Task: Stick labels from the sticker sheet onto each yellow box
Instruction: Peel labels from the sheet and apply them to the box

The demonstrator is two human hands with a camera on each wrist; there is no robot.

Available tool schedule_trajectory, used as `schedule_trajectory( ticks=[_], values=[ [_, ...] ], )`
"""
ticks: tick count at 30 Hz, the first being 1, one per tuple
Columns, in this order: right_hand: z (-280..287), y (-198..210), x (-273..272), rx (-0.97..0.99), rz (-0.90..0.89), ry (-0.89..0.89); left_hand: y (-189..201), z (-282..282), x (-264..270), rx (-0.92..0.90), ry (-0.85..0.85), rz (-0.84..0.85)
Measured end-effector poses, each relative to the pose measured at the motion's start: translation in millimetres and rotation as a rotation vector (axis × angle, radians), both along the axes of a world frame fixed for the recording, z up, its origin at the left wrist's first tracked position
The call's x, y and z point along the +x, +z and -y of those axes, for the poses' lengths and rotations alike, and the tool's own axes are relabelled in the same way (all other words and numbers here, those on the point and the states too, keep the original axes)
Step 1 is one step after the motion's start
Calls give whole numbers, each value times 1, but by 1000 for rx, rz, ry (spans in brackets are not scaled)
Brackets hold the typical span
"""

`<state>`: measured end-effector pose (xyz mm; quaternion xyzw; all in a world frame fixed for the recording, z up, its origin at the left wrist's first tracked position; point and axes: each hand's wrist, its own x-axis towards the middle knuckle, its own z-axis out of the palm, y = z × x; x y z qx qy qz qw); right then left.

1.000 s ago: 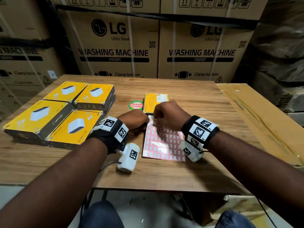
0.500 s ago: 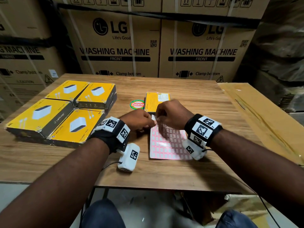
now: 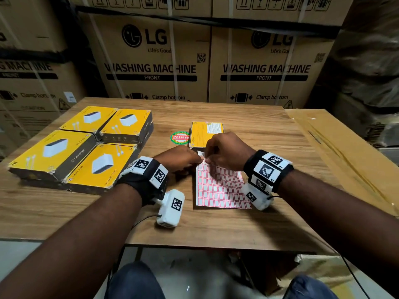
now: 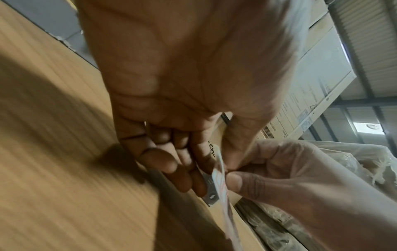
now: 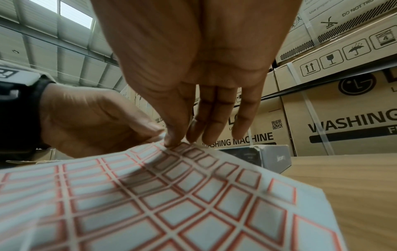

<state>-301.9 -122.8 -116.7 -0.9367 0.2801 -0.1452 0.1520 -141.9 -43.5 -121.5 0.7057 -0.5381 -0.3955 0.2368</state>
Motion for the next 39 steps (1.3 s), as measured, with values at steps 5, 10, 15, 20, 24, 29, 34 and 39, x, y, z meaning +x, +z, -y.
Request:
schedule_trajectory(
  ticks=[5,10,15,20,24,29,34,39],
  values=[
    [1,-2,1,9,-30,1,-5,-1,-5,-2,-40,84],
    [1,-4,1,-3,-86,-23,-4,0,-12,-7,36,194],
    [2,-3,-2,-2,-149,-20,-3,0,-14,30,11,213],
    [0,-4,-2,-4,-170,-27,-1,0,-18,52,9,264],
    [-2,-2,-4,-3,-169,-5,2,1,-18,60,-33,290],
    [-2,-4,-6,19,-172,7,1,4,-18,84,-46,309],
    [-2,-6,-6,38,-144,3,-2,5,-16,91,-35,299],
    [7,3,-12,59,-20,-33,0,5,-14,93,-72,340]
  ],
)
